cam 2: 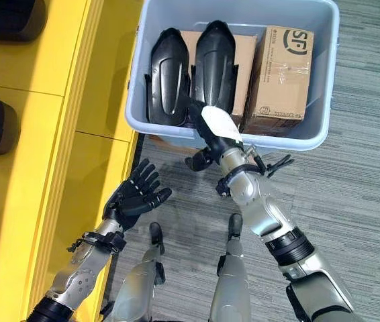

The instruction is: Move parts from the plastic box to the shelf.

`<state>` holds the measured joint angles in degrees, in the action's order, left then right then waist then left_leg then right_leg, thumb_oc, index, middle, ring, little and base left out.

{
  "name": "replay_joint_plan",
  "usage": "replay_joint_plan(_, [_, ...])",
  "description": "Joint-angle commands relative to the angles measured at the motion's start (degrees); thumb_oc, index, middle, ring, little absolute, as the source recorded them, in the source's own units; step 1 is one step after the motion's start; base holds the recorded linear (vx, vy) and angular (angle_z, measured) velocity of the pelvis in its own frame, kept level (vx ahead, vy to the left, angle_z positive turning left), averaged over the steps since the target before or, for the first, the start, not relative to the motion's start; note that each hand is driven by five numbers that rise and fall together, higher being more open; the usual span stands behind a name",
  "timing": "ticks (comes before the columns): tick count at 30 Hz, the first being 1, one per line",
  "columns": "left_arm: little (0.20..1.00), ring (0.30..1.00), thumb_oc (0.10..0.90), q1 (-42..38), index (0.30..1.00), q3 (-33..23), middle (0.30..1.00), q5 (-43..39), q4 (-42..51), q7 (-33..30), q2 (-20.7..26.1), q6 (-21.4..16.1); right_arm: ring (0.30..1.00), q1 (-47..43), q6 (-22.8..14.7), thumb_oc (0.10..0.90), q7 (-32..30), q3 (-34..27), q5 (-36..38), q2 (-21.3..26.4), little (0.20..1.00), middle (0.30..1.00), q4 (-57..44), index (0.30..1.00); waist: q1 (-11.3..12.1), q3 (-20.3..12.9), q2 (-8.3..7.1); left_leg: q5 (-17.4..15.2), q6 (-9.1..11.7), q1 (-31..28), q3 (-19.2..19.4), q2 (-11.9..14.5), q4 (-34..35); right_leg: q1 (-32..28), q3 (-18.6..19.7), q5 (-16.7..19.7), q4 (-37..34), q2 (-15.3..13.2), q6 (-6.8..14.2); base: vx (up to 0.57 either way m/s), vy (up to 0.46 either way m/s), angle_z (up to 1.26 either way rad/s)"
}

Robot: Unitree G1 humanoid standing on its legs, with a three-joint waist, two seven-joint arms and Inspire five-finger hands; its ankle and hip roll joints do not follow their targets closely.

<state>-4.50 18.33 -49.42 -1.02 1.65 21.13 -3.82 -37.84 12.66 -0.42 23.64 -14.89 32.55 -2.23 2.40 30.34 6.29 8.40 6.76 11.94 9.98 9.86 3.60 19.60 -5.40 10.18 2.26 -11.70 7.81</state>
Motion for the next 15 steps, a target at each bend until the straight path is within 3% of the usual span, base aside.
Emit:
replay_joint_plan(1, [1.0,1.0,0.9,0.96,1.0,-0.52,1.0,-4.21,11.11,1.46,1.72,-1.64,1.0,-9.57,-11.7,0.9,-7.85,-2.26,20.95,-1.51,1.0,1.0,-8.62,1.0,1.64,-0.55,-1.19,-2.97,-2.33,2.53,-2.66,-0.6,-3.32,0.7,-3.14,-9.8,9.9,-1.2,-1.02,0.0,0.0,0.0])
replay_joint_plan(5, [1.0,1.0,0.9,1.2,1.0,0.14,1.0,-6.3,11.19,3.19,1.19,0.12,1.0,-10.17,-14.5,0.9,-7.9,-4.44,25.27,-4.38,1.0,1.0,-9.87,1.0,2.11,-0.55,-0.92,-3.06,-2.44,2.98,-3.09,-0.69,-3.76,1.04,-3.32,-10.14,10.63,-1.22,-1.28,0.02,-0.008,0.02])
replay_joint_plan(8, [1.0,1.0,0.9,1.82,1.0,1.23,1.0,-10.87,11.11,2.57,0.02,1.88,1.0,-10.95,-15.52,0.9,-14.36,-6.31,22.96,-6.4,1.0,1.0,-10.61,1.0,2.19,-0.55,-0.41,-3.36,-2.56,3.21,-3.26,-0.99,-4.37,1.32,-3.07,-10.06,10.84,-1.39,-1.43,0.05,0.014,0.05])
replay_joint_plan(15, [1.0,1.0,0.9,2.25,1.0,1.88,1.0,-11.9,10.97,3.89,-0.31,2.68,1.0,-13.59,-12.25,0.9,-18.34,-8.36,27.69,-8.43,1.0,1.0,-2.43,1.0,3.02,-0.55,0.45,-3.47,-2.87,4.29,-3.37,-1.67,-4.89,2.32,-3.05,-9.97,10.91,-1.87,-1.54,0.04,0.01,0.03])
